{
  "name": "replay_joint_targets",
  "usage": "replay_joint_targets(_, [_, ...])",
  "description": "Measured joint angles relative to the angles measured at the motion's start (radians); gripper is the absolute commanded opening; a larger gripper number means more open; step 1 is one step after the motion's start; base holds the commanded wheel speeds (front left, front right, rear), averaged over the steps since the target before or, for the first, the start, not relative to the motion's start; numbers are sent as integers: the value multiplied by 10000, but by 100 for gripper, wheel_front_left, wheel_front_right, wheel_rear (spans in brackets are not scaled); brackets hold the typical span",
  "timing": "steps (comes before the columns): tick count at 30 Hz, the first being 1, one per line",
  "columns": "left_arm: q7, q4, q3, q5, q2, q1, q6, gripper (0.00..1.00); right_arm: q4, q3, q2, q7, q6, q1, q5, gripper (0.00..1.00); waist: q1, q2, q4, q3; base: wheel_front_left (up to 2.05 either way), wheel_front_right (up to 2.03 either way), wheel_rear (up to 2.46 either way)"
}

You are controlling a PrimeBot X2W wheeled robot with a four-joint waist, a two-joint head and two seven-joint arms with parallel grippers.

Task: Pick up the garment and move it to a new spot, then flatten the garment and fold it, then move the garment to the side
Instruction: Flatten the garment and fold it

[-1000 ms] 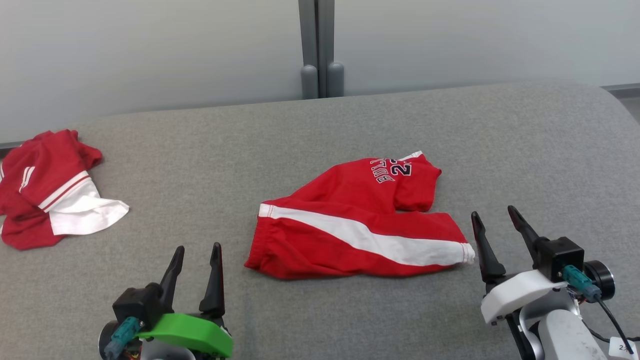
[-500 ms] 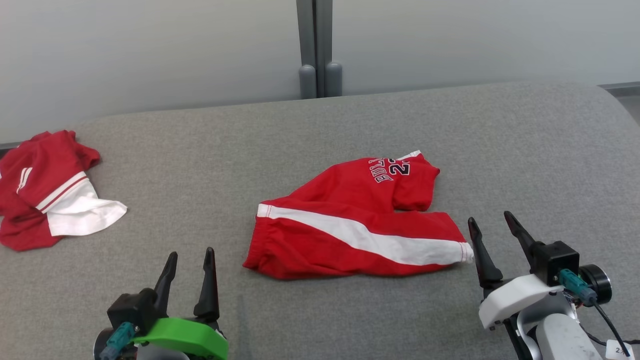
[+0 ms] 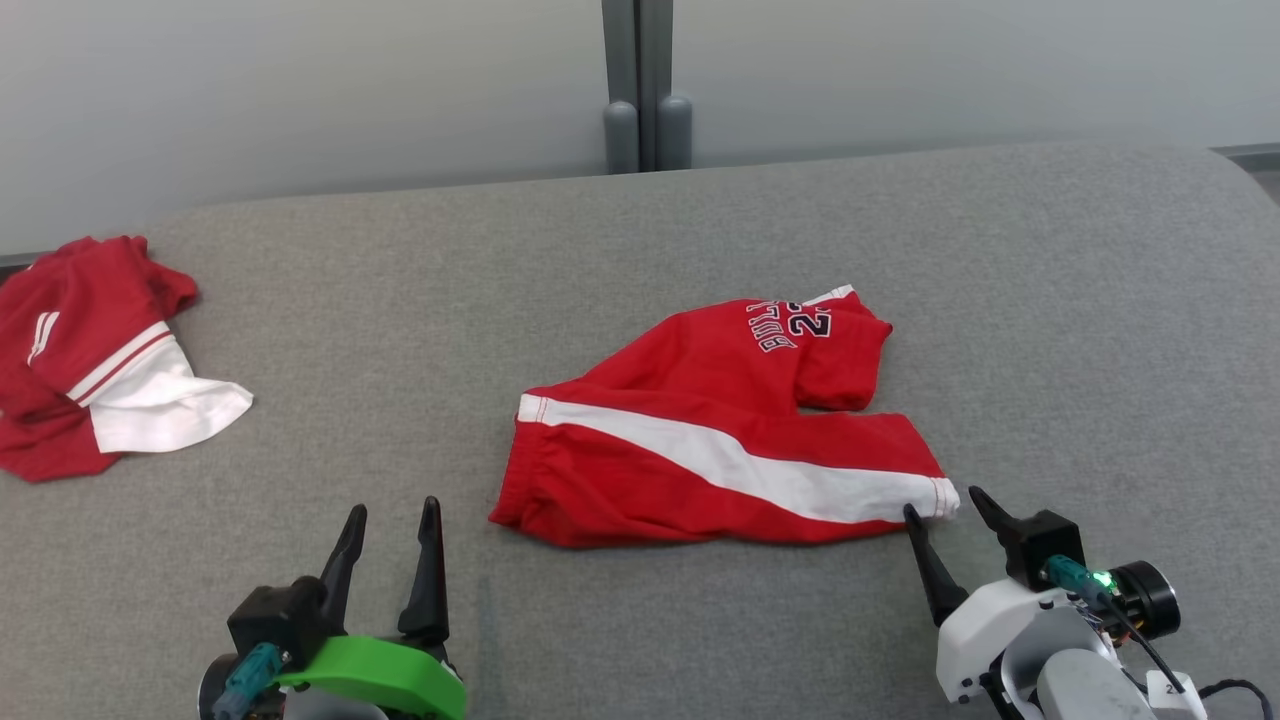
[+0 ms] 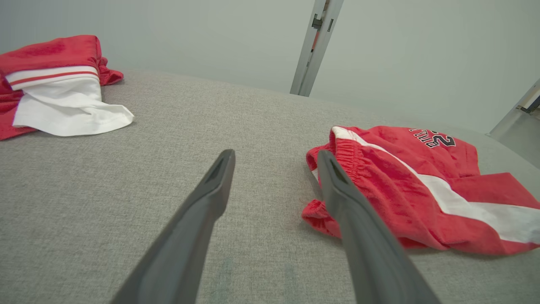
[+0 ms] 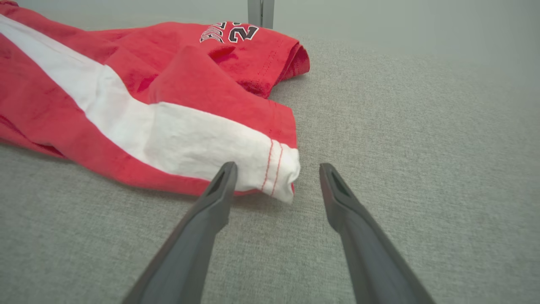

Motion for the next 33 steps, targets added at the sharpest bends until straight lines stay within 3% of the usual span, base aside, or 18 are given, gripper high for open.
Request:
replay_joint_targets(8, [0,4,-71,12,-6,-28,-10,100,869,602,-111,0,0,-678,21,100,0,0,218,174,0,0,0])
replay_joint_targets(9, [0,-8,-75,12,-6,-28,-10,100,903,660,-136,-2,0,-751,69,60,0,0,234,184,0,0,0])
replay_joint_targets(13, [0,-40,-447,12,23,-88,-10,100,940,895,-205,-4,0,-842,259,12,0,0,231,185,0,0,0])
replay_joint_targets(15, [0,6,-890,-54,174,-311,-10,100,938,1032,-244,-4,0,-895,395,0,0,0,206,191,0,0,0])
replay_joint_targets(20, [293,270,-2186,-796,853,-1218,-10,100,759,1388,-345,-6,0,-983,596,0,0,0,100,264,0,0,0])
replay_joint_targets(26, [1812,474,-3833,-2148,1714,-2918,-12,100,698,1710,-550,-8,0,-1156,731,0,0,0,-61,527,0,0,0])
replay_joint_targets(33, [3599,1279,-4640,-3365,2299,-4339,-12,100,706,1962,-629,-19,0,-1304,832,0,0,0,-281,878,0,0,0])
